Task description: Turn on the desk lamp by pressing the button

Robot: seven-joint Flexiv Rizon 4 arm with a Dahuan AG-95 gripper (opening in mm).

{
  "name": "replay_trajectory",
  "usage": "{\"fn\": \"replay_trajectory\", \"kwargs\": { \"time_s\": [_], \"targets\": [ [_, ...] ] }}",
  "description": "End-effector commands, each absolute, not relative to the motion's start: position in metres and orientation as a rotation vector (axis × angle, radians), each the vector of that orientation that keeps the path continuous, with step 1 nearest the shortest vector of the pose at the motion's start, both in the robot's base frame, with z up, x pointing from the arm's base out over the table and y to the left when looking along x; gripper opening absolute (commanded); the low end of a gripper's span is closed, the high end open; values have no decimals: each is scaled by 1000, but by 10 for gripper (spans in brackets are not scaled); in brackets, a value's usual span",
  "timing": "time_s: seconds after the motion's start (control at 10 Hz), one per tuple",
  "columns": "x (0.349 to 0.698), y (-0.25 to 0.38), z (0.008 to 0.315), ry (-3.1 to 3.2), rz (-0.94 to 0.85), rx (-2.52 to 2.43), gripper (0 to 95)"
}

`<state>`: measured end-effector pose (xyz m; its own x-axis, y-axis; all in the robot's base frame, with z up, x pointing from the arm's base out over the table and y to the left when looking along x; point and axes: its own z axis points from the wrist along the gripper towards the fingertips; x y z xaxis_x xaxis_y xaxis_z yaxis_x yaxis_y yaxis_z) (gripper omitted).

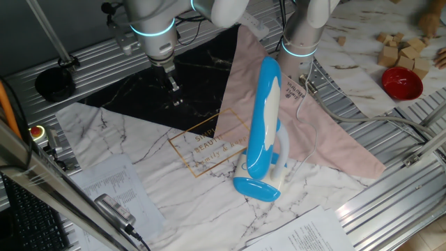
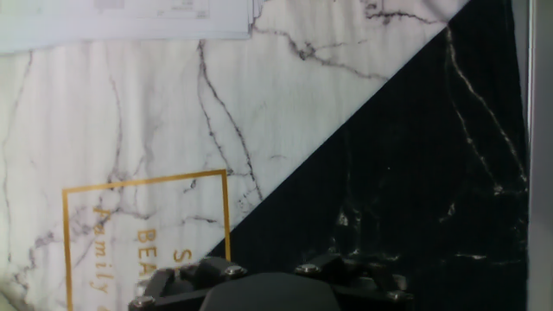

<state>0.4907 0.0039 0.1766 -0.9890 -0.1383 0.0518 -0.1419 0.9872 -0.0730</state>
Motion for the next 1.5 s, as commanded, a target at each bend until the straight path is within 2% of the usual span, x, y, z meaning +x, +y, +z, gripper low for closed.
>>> {"fn": "replay_trajectory", "kwargs": {
  "time_s": [0.1, 0.5, 1.5],
  "targets": [
    [477, 8, 193, -3003, 301, 260, 0],
    [467, 1, 201, -2974, 303, 362, 0],
    [466, 0, 202, -3012, 275, 153, 0]
  ]
}}
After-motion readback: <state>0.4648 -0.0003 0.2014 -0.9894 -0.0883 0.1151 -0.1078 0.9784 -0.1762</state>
